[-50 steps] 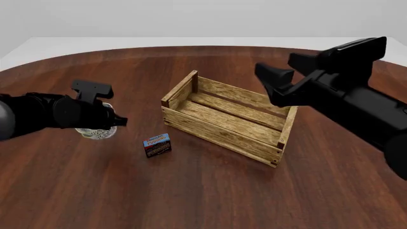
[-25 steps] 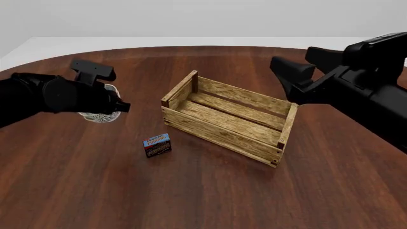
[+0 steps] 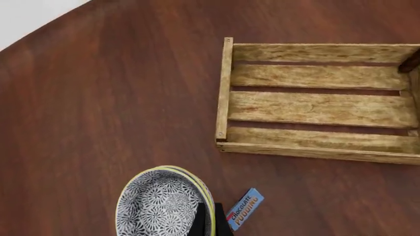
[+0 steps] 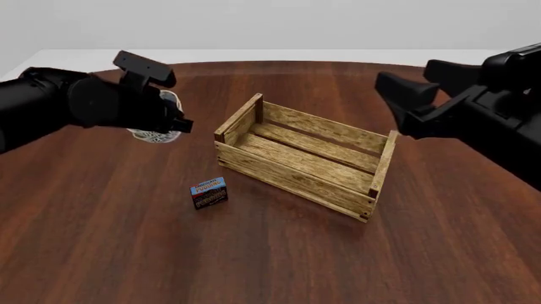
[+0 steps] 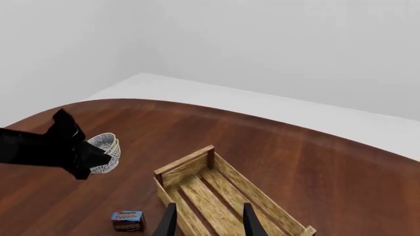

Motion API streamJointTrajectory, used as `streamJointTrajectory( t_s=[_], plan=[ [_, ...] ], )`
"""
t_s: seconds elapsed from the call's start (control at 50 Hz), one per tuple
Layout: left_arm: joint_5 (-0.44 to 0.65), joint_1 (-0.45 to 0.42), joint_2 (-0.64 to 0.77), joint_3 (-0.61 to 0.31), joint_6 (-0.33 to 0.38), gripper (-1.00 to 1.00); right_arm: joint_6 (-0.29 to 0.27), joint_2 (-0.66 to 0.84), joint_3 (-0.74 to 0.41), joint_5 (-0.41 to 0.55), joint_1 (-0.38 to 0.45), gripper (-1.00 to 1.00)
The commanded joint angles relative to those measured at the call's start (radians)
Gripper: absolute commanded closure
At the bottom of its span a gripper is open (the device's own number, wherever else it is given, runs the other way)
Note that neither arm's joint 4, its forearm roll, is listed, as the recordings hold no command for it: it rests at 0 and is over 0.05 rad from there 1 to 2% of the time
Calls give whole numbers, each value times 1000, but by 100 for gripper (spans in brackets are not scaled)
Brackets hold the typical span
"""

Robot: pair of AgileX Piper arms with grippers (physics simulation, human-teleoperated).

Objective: Stack the right bowl on the left bowl and place them in the tray.

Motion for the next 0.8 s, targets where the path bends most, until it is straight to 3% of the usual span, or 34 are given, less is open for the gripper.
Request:
streamJointTrajectory(
  t_s=[0.02, 0.8],
  plan=[
    [0, -7, 88, -112, -28, 100, -3, -13, -2, 20, -16, -100],
    [56, -136, 302, -380, 7, 100, 22, -4, -1, 33, -37, -100]
  ],
)
